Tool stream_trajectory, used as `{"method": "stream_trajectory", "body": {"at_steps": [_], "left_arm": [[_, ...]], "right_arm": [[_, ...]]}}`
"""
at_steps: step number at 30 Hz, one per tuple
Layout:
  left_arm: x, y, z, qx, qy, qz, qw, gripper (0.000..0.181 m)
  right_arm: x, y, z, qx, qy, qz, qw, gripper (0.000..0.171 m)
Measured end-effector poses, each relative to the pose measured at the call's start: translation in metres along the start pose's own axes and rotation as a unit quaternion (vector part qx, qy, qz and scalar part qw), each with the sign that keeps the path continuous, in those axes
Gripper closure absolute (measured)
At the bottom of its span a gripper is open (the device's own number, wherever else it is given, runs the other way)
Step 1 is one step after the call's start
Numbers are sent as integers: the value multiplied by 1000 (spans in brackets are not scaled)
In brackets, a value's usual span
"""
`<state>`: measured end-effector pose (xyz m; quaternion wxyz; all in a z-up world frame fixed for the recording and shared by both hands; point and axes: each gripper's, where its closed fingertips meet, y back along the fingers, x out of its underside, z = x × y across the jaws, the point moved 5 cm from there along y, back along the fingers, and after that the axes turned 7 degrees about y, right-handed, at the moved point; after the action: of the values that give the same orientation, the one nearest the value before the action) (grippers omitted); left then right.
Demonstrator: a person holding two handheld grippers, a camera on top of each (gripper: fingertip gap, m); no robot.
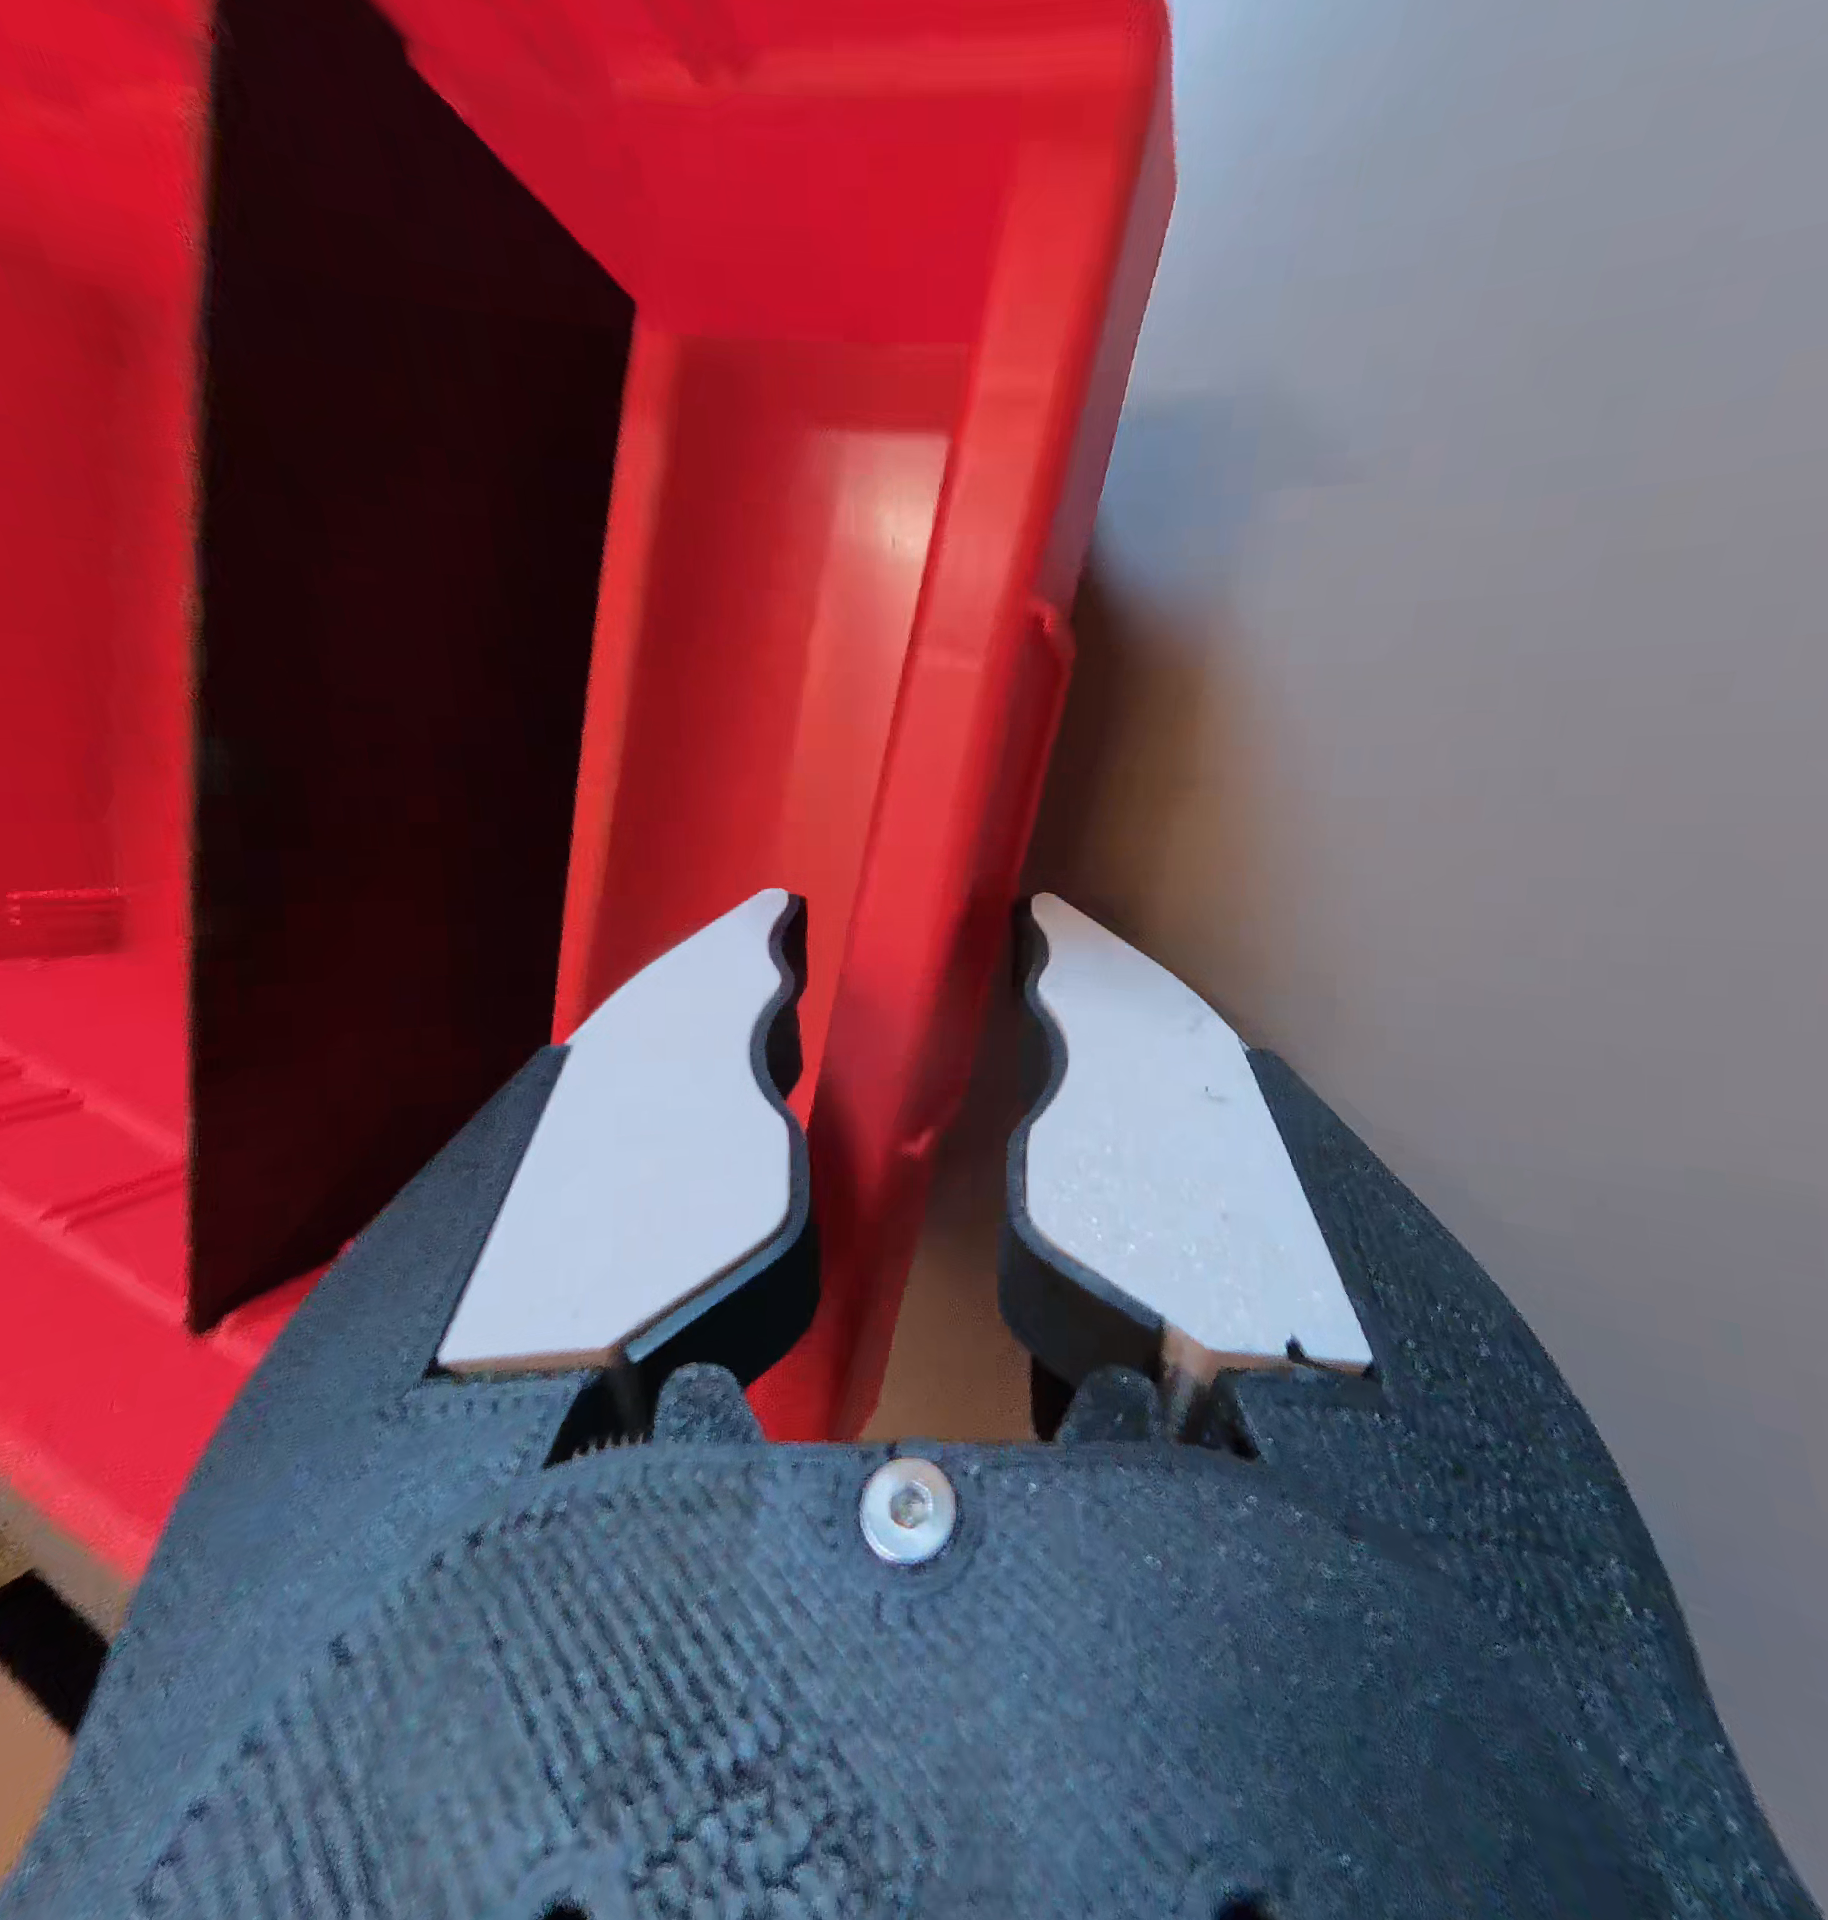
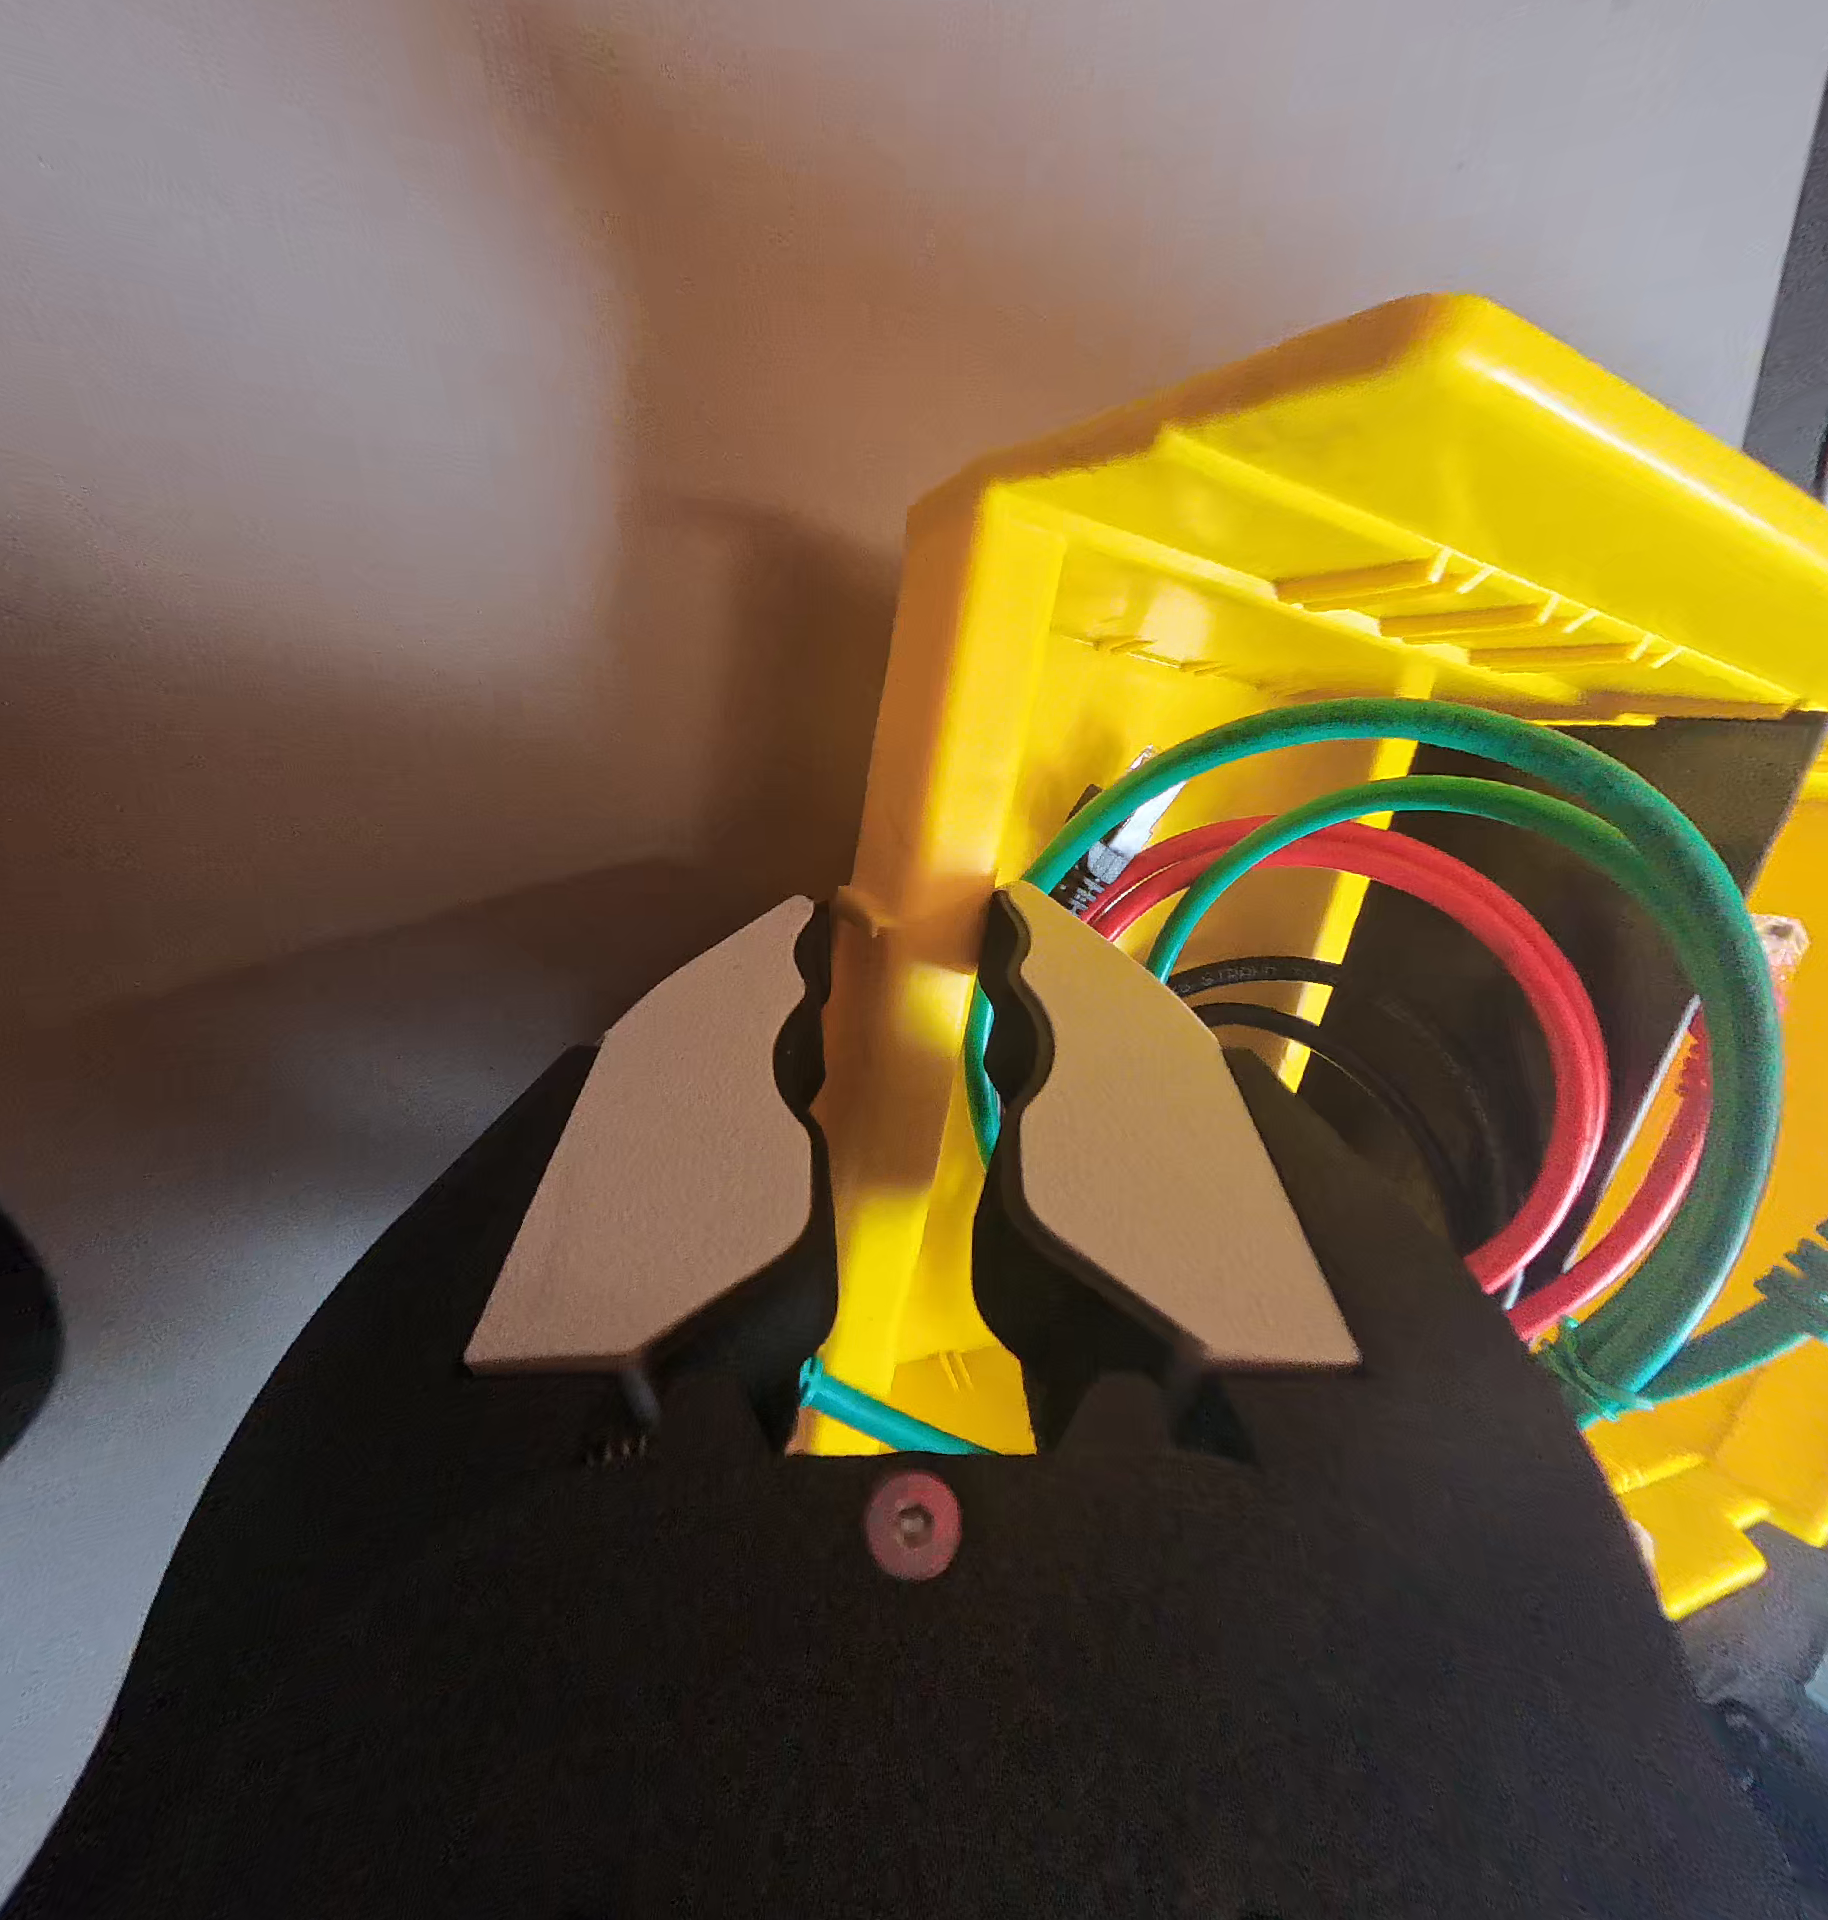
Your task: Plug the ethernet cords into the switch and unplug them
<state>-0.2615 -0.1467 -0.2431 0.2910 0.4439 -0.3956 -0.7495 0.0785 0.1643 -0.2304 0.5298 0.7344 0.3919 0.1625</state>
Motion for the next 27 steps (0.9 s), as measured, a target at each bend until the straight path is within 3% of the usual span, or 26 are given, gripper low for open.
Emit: {"method": "stream_trajectory", "body": {"at_steps": [1,5,10,14,17,20,24,27], "left_arm": [[2,-10,-1,-8,-14,18,1000,147],[-25,-25,-1,-53,-30,-1,998,148],[-76,-43,-24,-46,-62,-16,997,148],[-125,-61,-42,-26,-95,-33,995,147],[-156,-73,-55,-9,-118,-46,992,147],[-182,-82,-64,-4,-133,-53,990,147],[-206,-87,-66,-47,-120,-71,989,141],[-219,-56,-84,-44,-63,-153,985,140]], "right_arm": [[-2,3,8,1,8,-5,1000,144],[-12,15,41,18,39,-20,999,143],[-17,29,71,75,50,-26,996,143],[-29,69,87,93,-50,-148,983,135],[-15,108,87,154,-146,-227,950,136],[26,131,87,239,-255,-237,906,136],[82,135,100,307,-391,-227,838,135],[106,124,115,314,-449,-220,807,127]]}}
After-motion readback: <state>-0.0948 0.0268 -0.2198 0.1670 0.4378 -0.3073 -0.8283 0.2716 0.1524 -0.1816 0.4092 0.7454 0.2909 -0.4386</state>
